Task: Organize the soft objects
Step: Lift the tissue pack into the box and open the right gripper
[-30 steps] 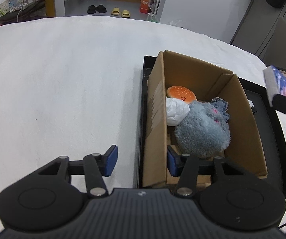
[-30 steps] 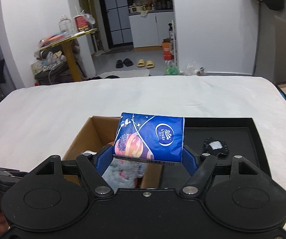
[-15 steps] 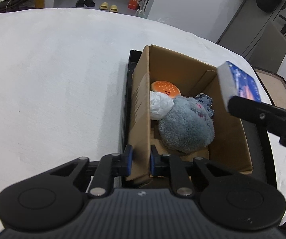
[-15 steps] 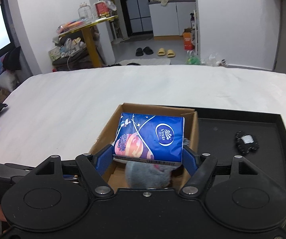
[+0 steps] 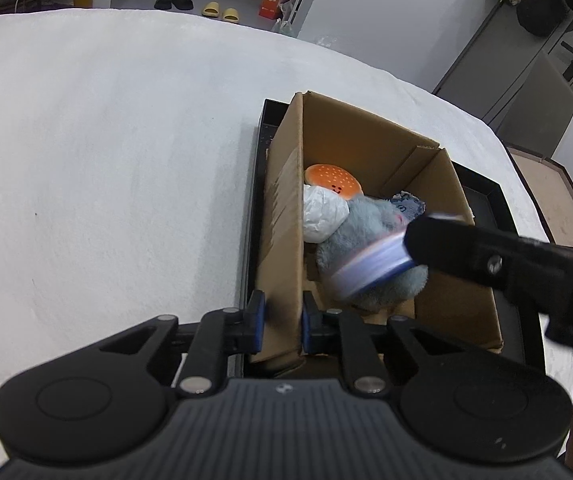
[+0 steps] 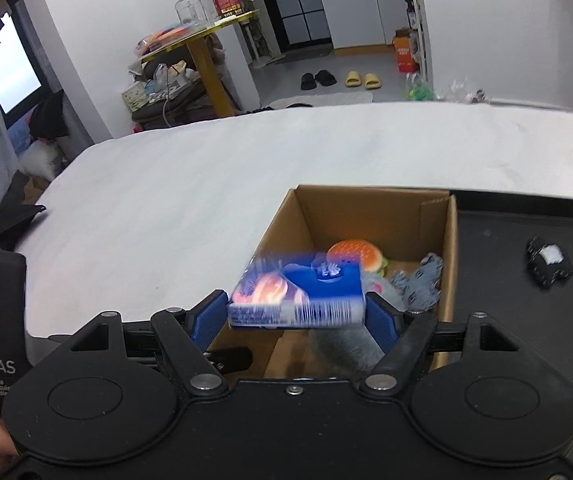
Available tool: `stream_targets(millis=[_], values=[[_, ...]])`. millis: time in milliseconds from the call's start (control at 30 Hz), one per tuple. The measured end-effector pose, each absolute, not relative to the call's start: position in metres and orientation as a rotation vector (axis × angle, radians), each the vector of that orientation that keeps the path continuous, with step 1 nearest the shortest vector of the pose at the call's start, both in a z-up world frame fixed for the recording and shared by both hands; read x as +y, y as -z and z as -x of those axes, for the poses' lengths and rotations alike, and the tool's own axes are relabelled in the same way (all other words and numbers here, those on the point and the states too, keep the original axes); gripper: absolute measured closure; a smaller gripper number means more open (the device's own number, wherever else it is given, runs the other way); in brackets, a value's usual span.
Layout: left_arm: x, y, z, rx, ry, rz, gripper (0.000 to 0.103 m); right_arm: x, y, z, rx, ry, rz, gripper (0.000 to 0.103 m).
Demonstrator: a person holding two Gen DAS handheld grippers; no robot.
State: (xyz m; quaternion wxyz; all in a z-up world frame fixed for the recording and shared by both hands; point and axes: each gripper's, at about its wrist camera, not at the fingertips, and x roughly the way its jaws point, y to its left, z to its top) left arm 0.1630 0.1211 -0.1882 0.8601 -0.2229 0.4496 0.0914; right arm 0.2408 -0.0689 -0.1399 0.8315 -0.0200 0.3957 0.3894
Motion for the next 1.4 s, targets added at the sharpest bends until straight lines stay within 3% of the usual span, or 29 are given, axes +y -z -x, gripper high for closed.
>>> stream_targets(millis=[133, 633, 1100, 1400], values=[[0.122, 0.189, -0.163, 0.943, -0.193, 0.470, 0.086, -0.070, 0.142, -0.240, 0.871, -0.865, 0.030, 0.021], [0.121, 0.178, -0.165, 0.929, -0.225, 0.422, 0.081, -0.101, 0.139, -0.255, 0.833, -0.738, 0.030, 0.021], [0.118, 0.167, -0.173, 0.921, -0.276, 0.387, 0.058, -0.137, 0.138, -0.276, 0.773, -0.614, -0.005, 0.021], [0.109, 0.165, -0.186, 0.929, -0.296, 0.348, 0.053, -0.160, 0.149, -0.291, 0.778, -0.567, -0.021, 0.021]])
